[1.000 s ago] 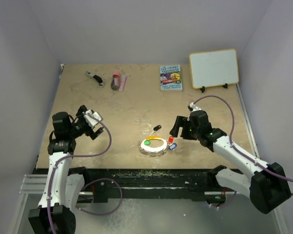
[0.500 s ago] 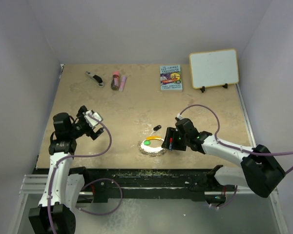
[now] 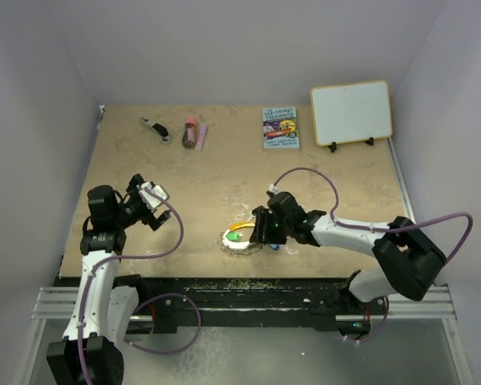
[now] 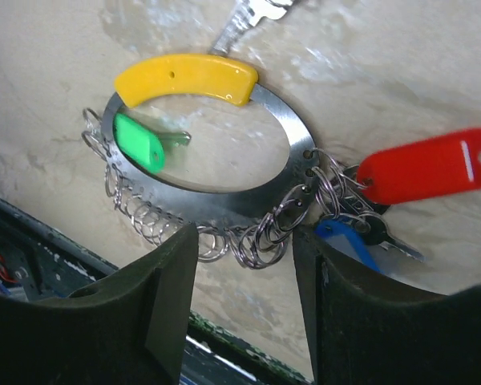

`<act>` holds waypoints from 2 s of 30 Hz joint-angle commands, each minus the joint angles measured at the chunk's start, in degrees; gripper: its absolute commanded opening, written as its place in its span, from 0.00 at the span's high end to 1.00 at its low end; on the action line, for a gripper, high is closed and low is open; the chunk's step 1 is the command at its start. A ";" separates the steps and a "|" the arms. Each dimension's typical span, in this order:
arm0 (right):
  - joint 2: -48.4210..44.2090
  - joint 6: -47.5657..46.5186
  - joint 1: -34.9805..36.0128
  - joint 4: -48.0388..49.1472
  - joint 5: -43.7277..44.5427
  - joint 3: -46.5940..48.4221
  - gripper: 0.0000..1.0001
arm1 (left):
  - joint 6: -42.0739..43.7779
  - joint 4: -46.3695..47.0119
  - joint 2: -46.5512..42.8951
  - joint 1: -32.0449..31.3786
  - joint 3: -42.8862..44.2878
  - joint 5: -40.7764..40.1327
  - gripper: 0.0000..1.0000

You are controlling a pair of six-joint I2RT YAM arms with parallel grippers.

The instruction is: Put the keys on the keyring

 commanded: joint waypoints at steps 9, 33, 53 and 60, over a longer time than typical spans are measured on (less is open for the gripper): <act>-4.19 -4.65 1.23 -13.73 10.15 9.83 0.42 | 1.37 -1.05 -0.78 -0.36 0.79 1.51 0.02; 3.31 -3.94 1.27 0.81 0.05 7.73 0.44 | 0.86 -1.58 -0.85 -0.36 0.73 2.92 0.02; -8.95 -11.18 0.52 -4.87 4.84 9.29 0.42 | 1.22 -1.52 -0.63 -0.34 0.20 4.12 0.02; -11.82 -17.10 0.52 -8.94 8.74 6.84 0.43 | 0.71 -1.51 -0.48 -0.36 0.81 6.13 0.02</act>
